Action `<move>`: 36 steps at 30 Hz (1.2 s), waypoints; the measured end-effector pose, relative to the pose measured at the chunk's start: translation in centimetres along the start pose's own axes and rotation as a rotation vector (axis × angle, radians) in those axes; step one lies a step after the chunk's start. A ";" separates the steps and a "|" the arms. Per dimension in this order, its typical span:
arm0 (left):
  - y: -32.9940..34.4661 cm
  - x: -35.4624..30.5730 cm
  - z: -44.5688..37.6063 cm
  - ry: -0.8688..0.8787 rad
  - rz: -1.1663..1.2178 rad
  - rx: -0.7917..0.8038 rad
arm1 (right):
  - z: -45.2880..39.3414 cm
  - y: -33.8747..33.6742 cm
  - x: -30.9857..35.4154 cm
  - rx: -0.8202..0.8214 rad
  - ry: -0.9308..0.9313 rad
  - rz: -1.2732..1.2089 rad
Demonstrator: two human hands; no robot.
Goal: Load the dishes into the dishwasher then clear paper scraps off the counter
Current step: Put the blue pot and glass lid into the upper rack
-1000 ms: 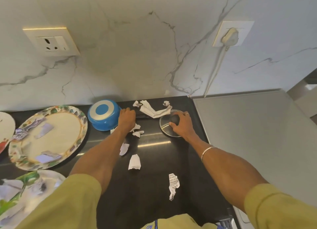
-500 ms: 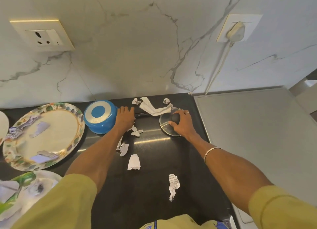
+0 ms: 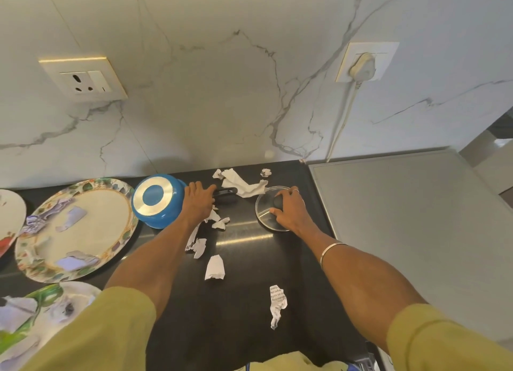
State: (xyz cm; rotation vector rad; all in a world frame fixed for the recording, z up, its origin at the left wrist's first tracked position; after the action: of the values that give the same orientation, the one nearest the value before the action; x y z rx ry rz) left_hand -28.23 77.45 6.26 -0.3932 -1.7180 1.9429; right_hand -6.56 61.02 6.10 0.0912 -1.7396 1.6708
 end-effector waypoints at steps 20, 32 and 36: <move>-5.8 -4.9 7.1 0.098 -0.084 -0.073 | 9.9 -6.6 -0.9 -0.215 0.034 -0.003; -5.3 -11.7 18.5 0.083 -0.032 -0.072 | 21.2 -8.6 -3.5 -0.216 -0.011 -0.046; -4.7 -14.1 23.2 0.092 -0.019 -0.072 | 25.9 -9.4 -5.3 -0.189 -0.035 0.040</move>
State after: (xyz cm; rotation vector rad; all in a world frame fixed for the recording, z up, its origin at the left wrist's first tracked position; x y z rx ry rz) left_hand -28.03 50.71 12.88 -0.4837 -1.7298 1.8250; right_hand -9.14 34.08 13.58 -0.0012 -1.9281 1.5320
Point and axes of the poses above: each hand's wrist, its own z-axis away from the middle knuckle, its own y-axis out of the palm, x = y × z, the point moved 8 cm from there along -z, towards the middle knuckle, and after that the axes turned 4 degrees about -y, right-handed, at the moved point
